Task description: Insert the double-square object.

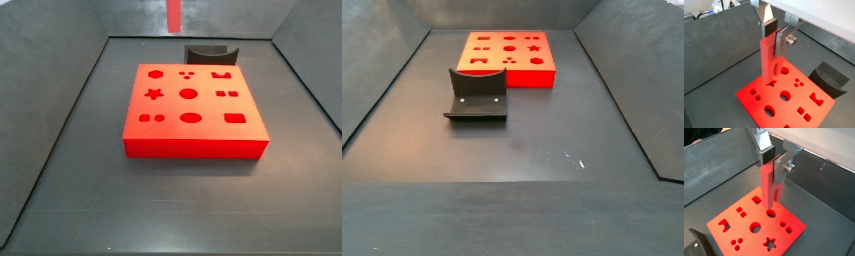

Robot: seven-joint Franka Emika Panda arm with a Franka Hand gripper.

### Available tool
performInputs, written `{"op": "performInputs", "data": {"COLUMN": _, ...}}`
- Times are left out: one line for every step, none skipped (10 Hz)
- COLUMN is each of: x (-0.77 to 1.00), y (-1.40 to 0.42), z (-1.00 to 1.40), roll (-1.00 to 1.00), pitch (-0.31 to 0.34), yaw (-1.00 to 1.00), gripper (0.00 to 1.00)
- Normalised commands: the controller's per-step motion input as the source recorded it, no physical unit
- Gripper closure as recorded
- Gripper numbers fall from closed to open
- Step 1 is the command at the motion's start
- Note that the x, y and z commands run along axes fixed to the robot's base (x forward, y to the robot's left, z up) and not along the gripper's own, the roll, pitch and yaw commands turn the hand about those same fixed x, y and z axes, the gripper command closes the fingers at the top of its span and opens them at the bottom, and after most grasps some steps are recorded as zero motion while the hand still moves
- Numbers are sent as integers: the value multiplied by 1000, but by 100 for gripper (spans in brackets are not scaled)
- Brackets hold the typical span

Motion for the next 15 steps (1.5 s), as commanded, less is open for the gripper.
{"op": "performInputs", "data": {"x": 40, "y": 211, "z": -309, "roll": 0, "pitch": 0, "yaw": -231, "gripper": 100}}
{"op": "performInputs", "data": {"x": 34, "y": 454, "z": -506, "roll": 0, "pitch": -29, "yaw": -349, "gripper": 100}}
{"op": "performInputs", "data": {"x": 11, "y": 523, "z": -646, "roll": 33, "pitch": -69, "yaw": -417, "gripper": 100}}
{"op": "performInputs", "data": {"x": 151, "y": 411, "z": -591, "roll": 76, "pitch": -13, "yaw": -537, "gripper": 100}}
{"op": "performInputs", "data": {"x": 197, "y": 337, "z": -571, "roll": 70, "pitch": -3, "yaw": -609, "gripper": 100}}
{"op": "performInputs", "data": {"x": 223, "y": 271, "z": -517, "roll": 53, "pitch": -14, "yaw": -674, "gripper": 100}}
{"op": "performInputs", "data": {"x": 189, "y": 291, "z": -397, "roll": 0, "pitch": -56, "yaw": -734, "gripper": 100}}
{"op": "performInputs", "data": {"x": 303, "y": 160, "z": -294, "roll": -120, "pitch": -94, "yaw": -809, "gripper": 100}}
{"op": "performInputs", "data": {"x": 334, "y": 129, "z": -291, "roll": -200, "pitch": -120, "yaw": -780, "gripper": 100}}
{"op": "performInputs", "data": {"x": 334, "y": 97, "z": -329, "roll": -310, "pitch": -154, "yaw": -709, "gripper": 100}}
{"op": "performInputs", "data": {"x": 343, "y": 89, "z": -283, "roll": -369, "pitch": -179, "yaw": -660, "gripper": 100}}
{"op": "performInputs", "data": {"x": 360, "y": 46, "z": -194, "roll": -353, "pitch": -124, "yaw": -660, "gripper": 100}}
{"op": "performInputs", "data": {"x": 394, "y": 57, "z": -163, "roll": -244, "pitch": -19, "yaw": -757, "gripper": 100}}
{"op": "performInputs", "data": {"x": 314, "y": 74, "z": -189, "roll": -110, "pitch": 0, "yaw": -857, "gripper": 100}}
{"op": "performInputs", "data": {"x": 291, "y": 74, "z": -163, "roll": -93, "pitch": 0, "yaw": -871, "gripper": 100}}
